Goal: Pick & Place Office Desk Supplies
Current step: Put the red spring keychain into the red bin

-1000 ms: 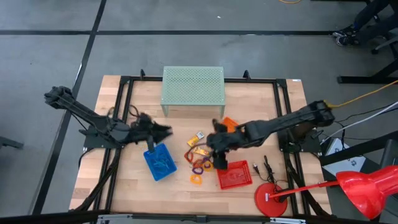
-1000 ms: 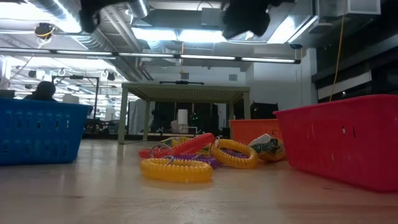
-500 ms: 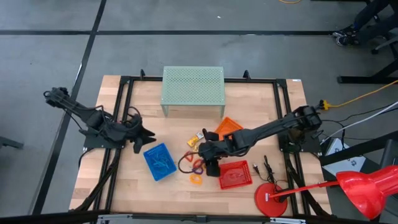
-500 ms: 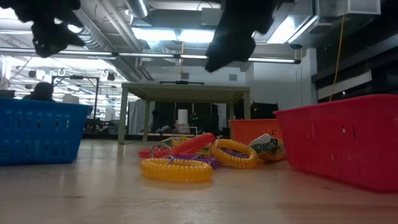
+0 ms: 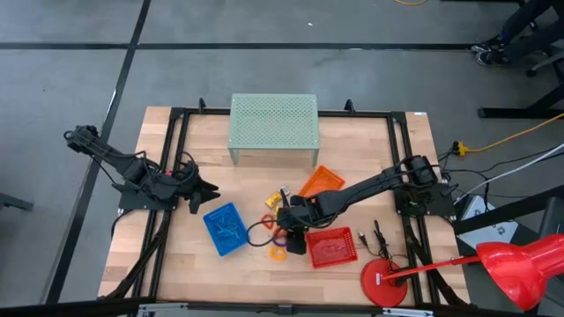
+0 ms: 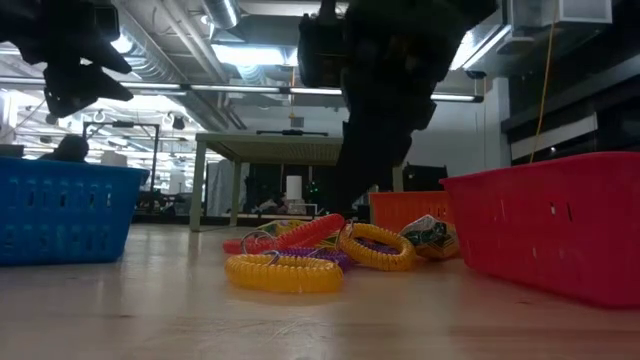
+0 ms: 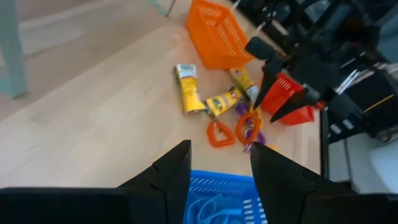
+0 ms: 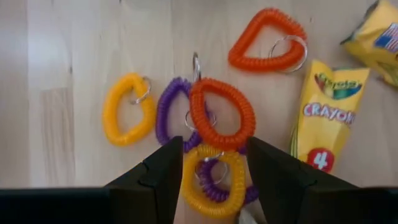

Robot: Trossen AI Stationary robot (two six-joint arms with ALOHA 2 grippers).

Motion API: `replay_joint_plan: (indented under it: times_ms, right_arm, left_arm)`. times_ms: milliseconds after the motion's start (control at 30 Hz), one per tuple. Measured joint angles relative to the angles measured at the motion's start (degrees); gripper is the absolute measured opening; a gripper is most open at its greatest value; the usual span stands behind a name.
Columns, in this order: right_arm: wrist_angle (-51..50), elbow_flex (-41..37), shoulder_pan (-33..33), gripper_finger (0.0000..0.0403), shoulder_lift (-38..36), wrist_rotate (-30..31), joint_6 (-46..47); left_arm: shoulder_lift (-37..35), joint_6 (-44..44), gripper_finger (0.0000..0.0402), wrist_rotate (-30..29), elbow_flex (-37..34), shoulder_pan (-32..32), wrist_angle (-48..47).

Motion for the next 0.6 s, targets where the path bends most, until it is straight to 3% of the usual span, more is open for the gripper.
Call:
replay_joint_plan:
  times_ms: [600]
  right_arm:
    - [2.5,0.0,-3.1,0.0178,0.5,-0.4,0.2]
  left_arm:
    - [0.0,-1.5,0.0161,-1.1,-3.2,0.0,5.5]
